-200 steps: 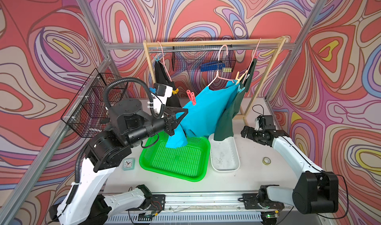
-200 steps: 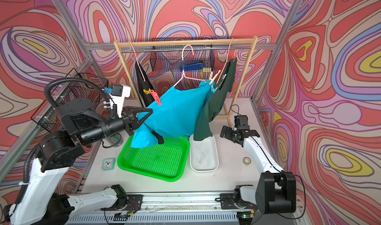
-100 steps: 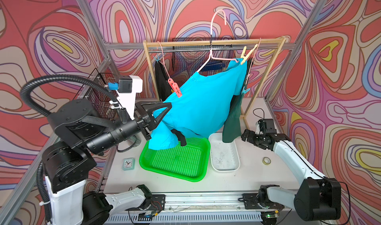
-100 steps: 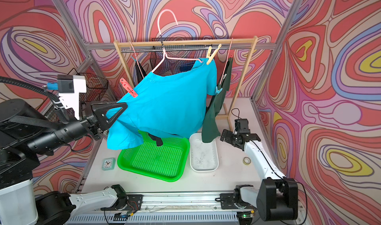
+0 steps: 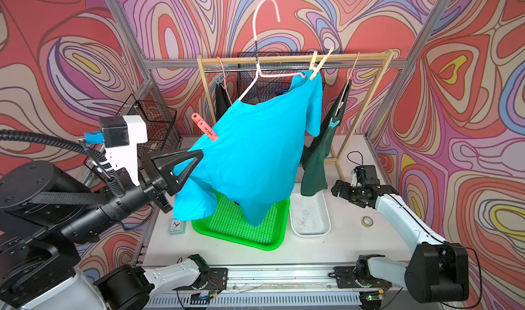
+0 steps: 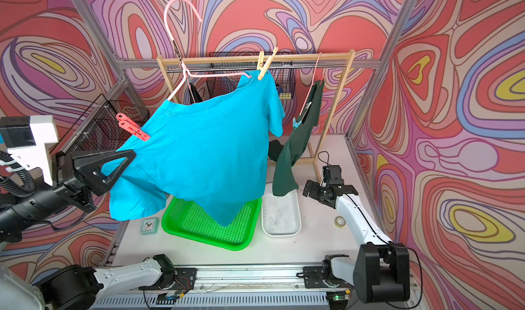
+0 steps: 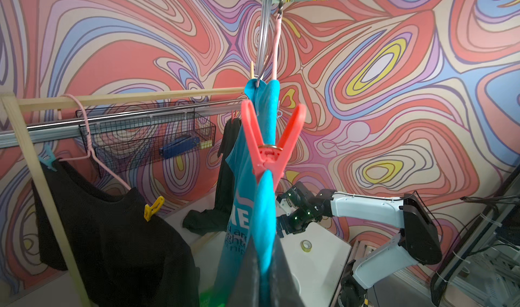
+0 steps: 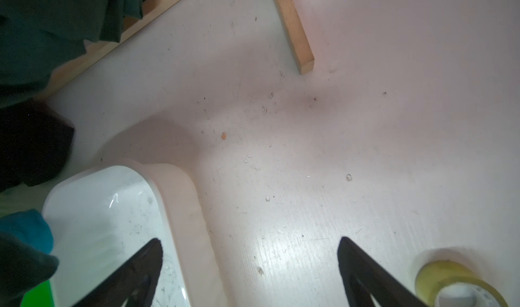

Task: Remove the clothespins securing t-shirts to the hanger
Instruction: Pick up the hanger from the clothes rail.

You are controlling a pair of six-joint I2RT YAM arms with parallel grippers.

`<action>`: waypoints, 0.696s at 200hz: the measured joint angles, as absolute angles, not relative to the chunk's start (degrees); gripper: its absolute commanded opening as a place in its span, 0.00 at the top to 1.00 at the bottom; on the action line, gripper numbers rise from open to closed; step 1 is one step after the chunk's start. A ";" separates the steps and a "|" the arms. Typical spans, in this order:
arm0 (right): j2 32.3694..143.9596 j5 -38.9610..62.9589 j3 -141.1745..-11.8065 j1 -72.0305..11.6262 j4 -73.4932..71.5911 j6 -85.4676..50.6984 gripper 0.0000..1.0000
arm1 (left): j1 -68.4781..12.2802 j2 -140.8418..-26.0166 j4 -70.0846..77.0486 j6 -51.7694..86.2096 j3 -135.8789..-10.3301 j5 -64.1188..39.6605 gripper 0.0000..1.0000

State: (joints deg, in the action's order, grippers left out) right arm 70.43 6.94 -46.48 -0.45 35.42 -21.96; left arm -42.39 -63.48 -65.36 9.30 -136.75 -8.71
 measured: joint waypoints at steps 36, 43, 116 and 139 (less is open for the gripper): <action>73.36 7.35 -47.20 -0.45 35.59 -21.74 0.02 | -42.39 -60.95 -68.51 8.12 -135.31 -6.04 1.00; 74.04 7.49 -47.37 -0.45 35.68 -21.76 0.02 | -42.39 -60.40 -68.99 8.01 -135.26 -5.56 1.00; 74.46 8.03 -48.77 -0.45 36.47 -21.87 0.02 | -42.39 -57.25 -71.94 5.89 -138.98 -0.03 1.00; 74.54 8.21 -49.19 -0.45 36.95 -21.98 0.02 | -42.39 -57.34 -72.23 5.50 -141.91 1.23 1.00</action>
